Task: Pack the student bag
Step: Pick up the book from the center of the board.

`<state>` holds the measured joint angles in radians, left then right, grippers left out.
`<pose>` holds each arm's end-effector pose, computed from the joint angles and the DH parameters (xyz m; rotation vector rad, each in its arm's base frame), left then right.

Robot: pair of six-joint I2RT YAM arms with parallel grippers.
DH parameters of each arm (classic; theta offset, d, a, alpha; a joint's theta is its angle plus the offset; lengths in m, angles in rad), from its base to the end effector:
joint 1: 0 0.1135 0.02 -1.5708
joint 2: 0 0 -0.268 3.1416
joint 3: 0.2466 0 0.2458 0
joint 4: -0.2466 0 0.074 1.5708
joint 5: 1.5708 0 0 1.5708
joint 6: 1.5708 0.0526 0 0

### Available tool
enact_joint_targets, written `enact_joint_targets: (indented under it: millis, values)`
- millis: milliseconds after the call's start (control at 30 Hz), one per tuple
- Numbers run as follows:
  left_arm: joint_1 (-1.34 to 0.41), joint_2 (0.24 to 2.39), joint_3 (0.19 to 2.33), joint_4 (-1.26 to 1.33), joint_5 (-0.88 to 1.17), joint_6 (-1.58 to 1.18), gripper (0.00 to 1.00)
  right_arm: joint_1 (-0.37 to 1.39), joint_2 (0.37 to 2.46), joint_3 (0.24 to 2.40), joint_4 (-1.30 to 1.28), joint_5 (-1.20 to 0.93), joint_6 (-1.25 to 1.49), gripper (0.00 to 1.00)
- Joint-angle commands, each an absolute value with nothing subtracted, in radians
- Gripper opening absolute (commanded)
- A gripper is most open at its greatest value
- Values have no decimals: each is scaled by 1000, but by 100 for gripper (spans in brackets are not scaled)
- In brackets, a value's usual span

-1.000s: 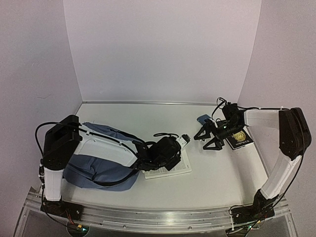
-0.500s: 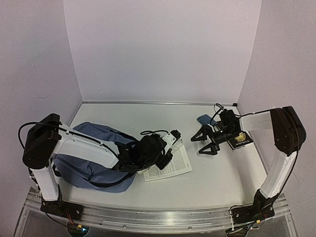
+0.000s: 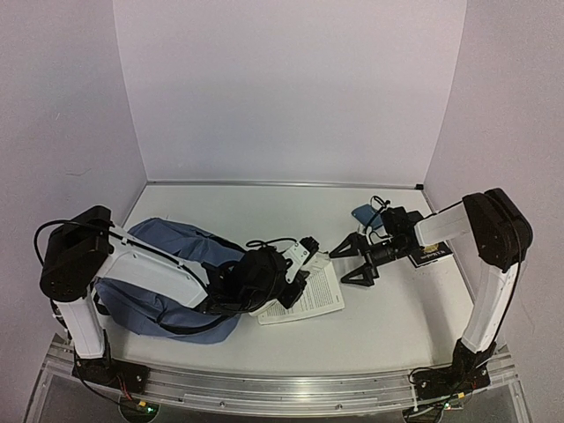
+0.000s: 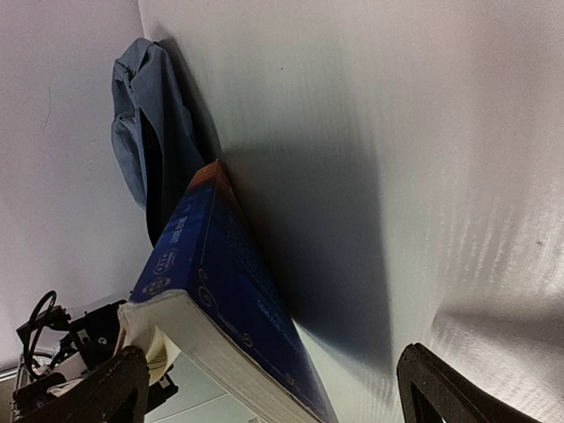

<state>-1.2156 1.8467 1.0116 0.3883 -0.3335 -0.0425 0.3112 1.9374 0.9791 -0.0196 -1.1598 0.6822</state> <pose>0.1584 -0.3775 0.1815 0.9358 1.7932 -0.4715 0.3235 0.1547 0.1244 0.0300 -2.5076 -1.7740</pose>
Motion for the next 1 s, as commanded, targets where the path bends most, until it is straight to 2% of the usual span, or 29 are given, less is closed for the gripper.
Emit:
enact_joint_targets:
  millis: [0,167,267,633,833,967]
  values:
    - [-1215,1891,1015,648,-284,-40,0,325,1939,905,361,-1229,930,98]
    - [-1214,1897,986,722,-255,-78,0,327,1949,806,787,-1220,1168,98]
    - [-1214,1892,979,737,-235,-91,0,327,1984,796,909,-1216,1250,98]
    - [-1214,1829,959,721,-223,-68,0,361,2001,773,973,-1219,1198,98]
    - [-1216,1863,975,723,-237,-33,0,384,1974,747,969,-1248,1208,98]
    - [-1252,1944,1025,669,-247,106,0,384,1962,743,966,-1261,1218,96]
